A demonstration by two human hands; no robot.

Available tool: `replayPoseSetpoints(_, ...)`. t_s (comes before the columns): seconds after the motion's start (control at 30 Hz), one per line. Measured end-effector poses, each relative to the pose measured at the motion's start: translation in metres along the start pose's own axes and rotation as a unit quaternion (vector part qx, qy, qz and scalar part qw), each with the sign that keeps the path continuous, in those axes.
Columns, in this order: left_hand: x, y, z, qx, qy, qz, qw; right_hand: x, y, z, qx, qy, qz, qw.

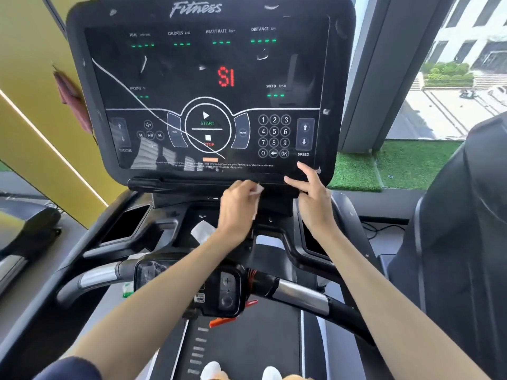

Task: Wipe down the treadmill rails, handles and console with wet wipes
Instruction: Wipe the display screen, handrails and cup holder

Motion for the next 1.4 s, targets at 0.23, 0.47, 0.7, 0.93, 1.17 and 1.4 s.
replayPoseSetpoints(0.23, -0.042, -0.034, -0.002, 0.010, -0.029, -0.010, 0.999, -0.001, 0.002, 0.001, 0.001, -0.017, 0.034, 0.999)
replayPoseSetpoints(0.47, -0.009, -0.007, 0.005, -0.004, -0.004, -0.008, 1.000, -0.010, 0.016, -0.012, -0.050, -0.081, 0.050, 0.994)
replayPoseSetpoints(0.7, -0.056, -0.048, -0.002, 0.024, -0.057, -0.002, 0.998, -0.014, 0.015, -0.012, -0.040, -0.113, 0.081, 0.990)
replayPoseSetpoints(0.93, -0.015, -0.014, 0.003, -0.023, -0.073, 0.010, 0.997, -0.010, 0.019, -0.014, -0.017, -0.108, 0.063, 0.992)
replayPoseSetpoints(1.17, -0.050, -0.058, -0.006, 0.033, -0.048, -0.028, 0.998, -0.013, 0.019, -0.016, -0.013, -0.083, 0.031, 0.996)
replayPoseSetpoints(1.4, -0.048, 0.022, 0.019, -0.065, -0.139, -0.099, 0.983, -0.014, 0.024, -0.012, -0.061, -0.085, 0.017, 0.994)
Point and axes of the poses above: each hand's wrist, its own z-axis towards the middle knuckle, its own y-axis out of the back of the hand, x = y × z, the point moved 4 cm from there along z, towards the middle knuckle, and after that the axes turned 2 degrees about -z, right-handed, at the moved point
